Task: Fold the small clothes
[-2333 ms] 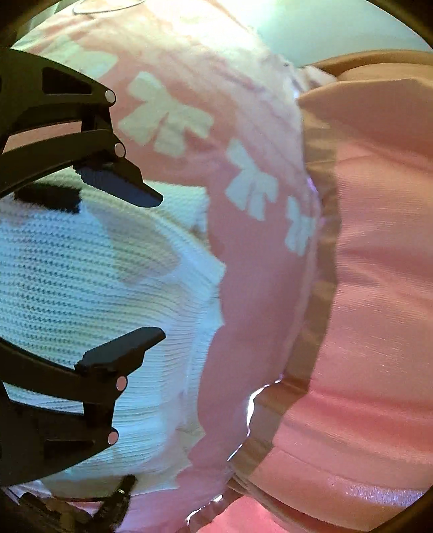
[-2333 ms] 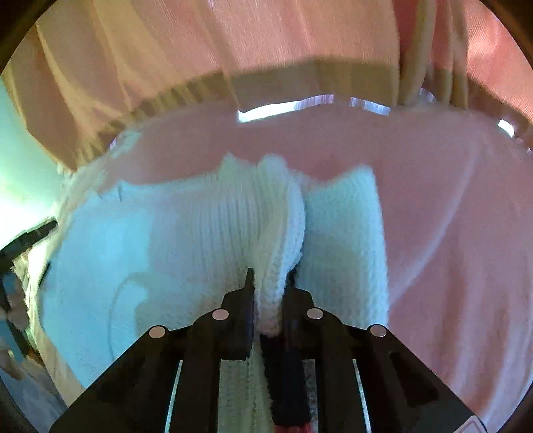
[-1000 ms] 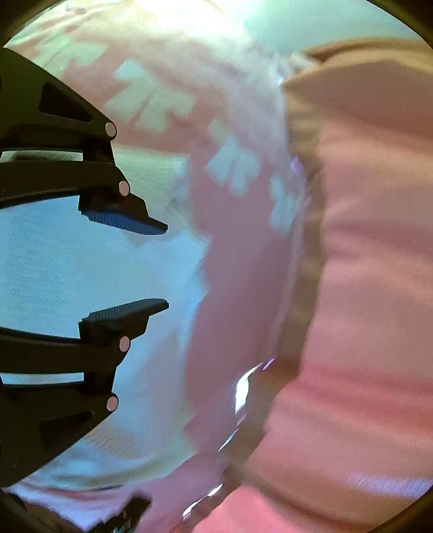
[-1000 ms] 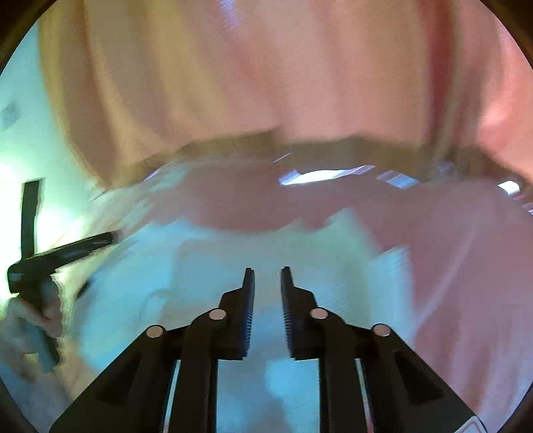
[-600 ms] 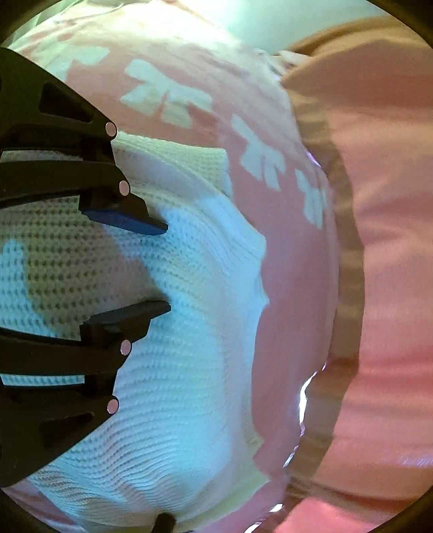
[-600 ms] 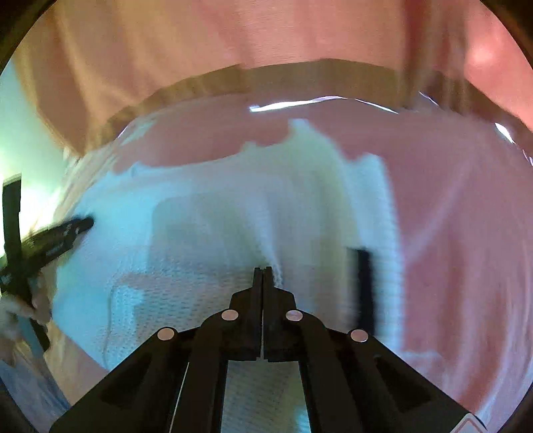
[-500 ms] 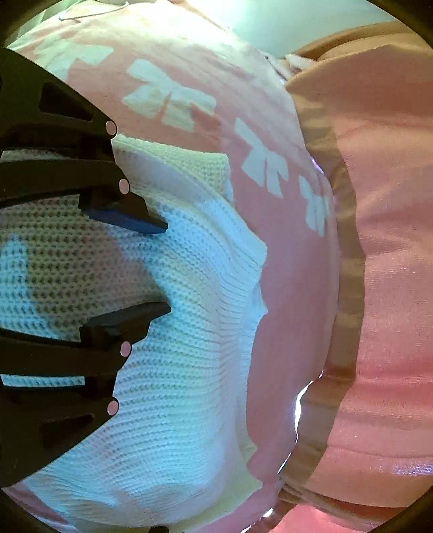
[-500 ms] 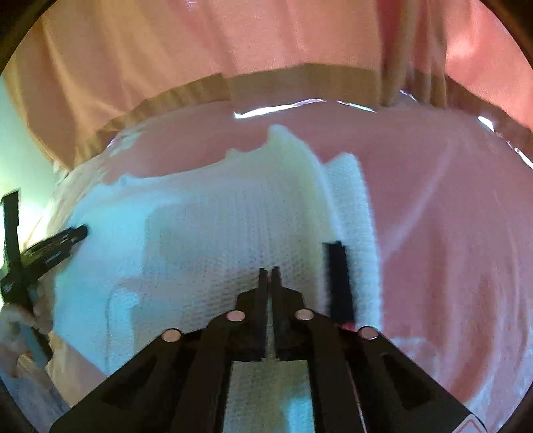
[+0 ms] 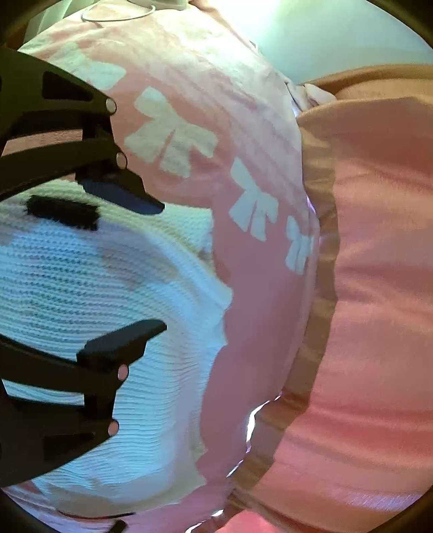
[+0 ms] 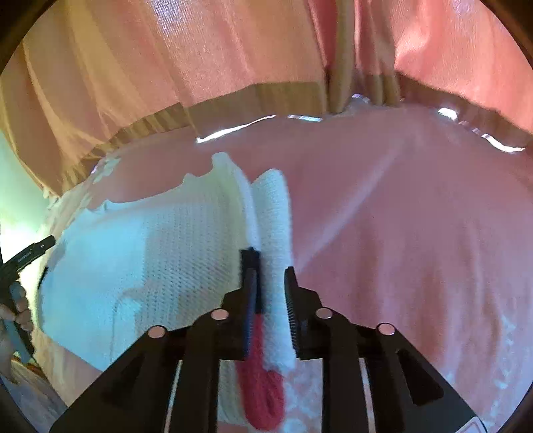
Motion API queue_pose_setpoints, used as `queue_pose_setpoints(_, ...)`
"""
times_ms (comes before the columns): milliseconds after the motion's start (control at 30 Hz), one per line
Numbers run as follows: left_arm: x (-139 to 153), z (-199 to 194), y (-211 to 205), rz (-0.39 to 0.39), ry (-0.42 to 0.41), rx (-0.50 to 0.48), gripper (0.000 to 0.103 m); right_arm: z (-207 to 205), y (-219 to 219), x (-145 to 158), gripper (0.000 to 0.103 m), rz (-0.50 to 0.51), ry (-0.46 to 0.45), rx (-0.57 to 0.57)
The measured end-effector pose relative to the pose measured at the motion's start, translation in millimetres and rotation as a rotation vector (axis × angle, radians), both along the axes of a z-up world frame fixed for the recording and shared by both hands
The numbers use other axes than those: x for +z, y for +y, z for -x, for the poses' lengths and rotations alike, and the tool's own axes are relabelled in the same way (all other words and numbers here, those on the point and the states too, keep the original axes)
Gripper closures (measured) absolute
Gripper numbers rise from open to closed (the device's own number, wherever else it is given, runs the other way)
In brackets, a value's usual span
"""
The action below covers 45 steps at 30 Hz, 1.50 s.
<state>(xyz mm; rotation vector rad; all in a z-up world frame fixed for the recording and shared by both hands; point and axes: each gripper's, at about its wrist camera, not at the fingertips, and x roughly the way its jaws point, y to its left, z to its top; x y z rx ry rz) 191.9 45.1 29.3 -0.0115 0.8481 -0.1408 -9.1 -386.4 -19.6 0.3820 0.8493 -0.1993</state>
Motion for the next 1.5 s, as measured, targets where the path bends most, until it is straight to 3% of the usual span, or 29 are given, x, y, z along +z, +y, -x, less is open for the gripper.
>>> queue_pose_setpoints(67, -4, -16, 2, 0.019, 0.031, 0.04, 0.036, -15, 4, 3, 0.075, -0.019, -0.013, 0.02)
queue_pose_setpoints(133, -17, -34, 5, 0.058, 0.098, 0.07, 0.035, -31, 12, 1, 0.056, 0.001, -0.015, 0.043)
queue_pose_setpoints(200, -33, -47, 7, 0.079, 0.157, 0.095, 0.035, -48, 19, -6, 0.056, 0.03, 0.004, 0.044)
queue_pose_setpoints(267, -41, -50, 1, 0.041, 0.128, 0.099, 0.035, -54, 20, -13, 0.063, 0.026, 0.02, 0.055)
queue_pose_setpoints(300, -41, -48, -4, 0.008, 0.103, 0.086, 0.04, -56, 22, -13, 0.093, 0.022, 0.013, 0.066)
queue_pose_setpoints(333, -40, -47, -8, -0.011, 0.087, 0.072, 0.046, -58, 25, -9, 0.094, 0.011, 0.001, 0.083)
queue_pose_setpoints(400, -35, -47, -11, -0.038, 0.047, 0.048, 0.075, -56, 25, 7, 0.095, 0.059, -0.057, 0.072)
queue_pose_setpoints(467, -33, -53, -3, -0.027, 0.047, 0.066, 0.078, -51, 22, 26, 0.095, 0.128, -0.122, 0.045)
queue_pose_setpoints(533, -38, -61, 7, -0.016, 0.059, 0.091, 0.078, -58, 5, 10, 0.095, 0.133, -0.053, 0.012)
queue_pose_setpoints(600, -46, -65, 5, -0.058, 0.043, 0.073, 0.077, -66, -6, -22, 0.095, 0.078, 0.043, 0.008)
queue_pose_setpoints(633, -47, -63, -1, -0.098, 0.018, 0.067, 0.077, -62, -4, -22, 0.095, 0.089, -0.002, 0.007)
queue_pose_setpoints(667, -47, -60, -6, -0.134, 0.01, 0.059, 0.076, -62, 1, -17, 0.093, 0.108, 0.01, 0.018)
queue_pose_setpoints(733, -42, -56, -10, -0.153, 0.004, 0.041, 0.074, -51, 11, 0, 0.086, 0.132, -0.016, 0.04)
queue_pose_setpoints(767, -37, -52, -10, -0.143, 0.007, 0.03, 0.069, -44, 13, 7, 0.08, 0.134, -0.033, 0.044)
queue_pose_setpoints(833, -24, -34, -8, -0.101, 0.008, 0.0, 0.057, -15, 17, 17, 0.053, 0.132, -0.053, 0.045)
queue_pose_setpoints(900, -15, -10, -5, -0.086, -0.008, -0.021, 0.04, 16, 17, 12, 0.051, 0.094, -0.024, 0.028)
queue_pose_setpoints(967, -14, 18, 2, -0.093, 0.015, -0.008, 0.035, 33, 19, 2, 0.051, 0.038, 0.012, 0.041)
queue_pose_setpoints(1000, -15, 28, 7, -0.079, 0.032, 0.011, 0.035, 43, 21, -6, 0.05, 0.012, 0.025, 0.034)
queue_pose_setpoints(1167, -39, 78, 57, 0.165, 0.161, 0.216, 0.032, 54, 29, -40, 0.047, -0.172, 0.069, 0.031)
queue_pose_setpoints(1267, -61, 85, 67, 0.262, 0.25, 0.268, 0.03, 52, 34, -46, 0.041, -0.209, 0.053, 0.011)
queue_pose_setpoints(1300, -63, 86, 68, 0.28, 0.239, 0.277, 0.027, 49, 34, -47, 0.041, -0.217, 0.049, 0.007)
queue_pose_setpoints(1367, -61, 80, 62, 0.259, 0.216, 0.275, 0.027, 45, 32, -48, 0.049, -0.244, 0.032, -0.011)
queue_pose_setpoints(1400, -62, 77, 61, 0.259, 0.221, 0.277, 0.027, 43, 31, -48, 0.073, -0.252, 0.032, -0.014)
queue_pose_setpoints(1433, -61, 76, 62, 0.265, 0.223, 0.284, 0.029, 41, 30, -48, 0.083, -0.267, 0.025, -0.008)
queue_pose_setpoints(1467, -59, 75, 62, 0.264, 0.226, 0.279, 0.044, 42, 30, -44, 0.086, -0.27, 0.01, -0.009)
queue_pose_setpoints(1500, -54, 73, 65, 0.288, 0.223, 0.245, 0.068, 45, 33, -33, 0.088, -0.233, -0.009, -0.003)
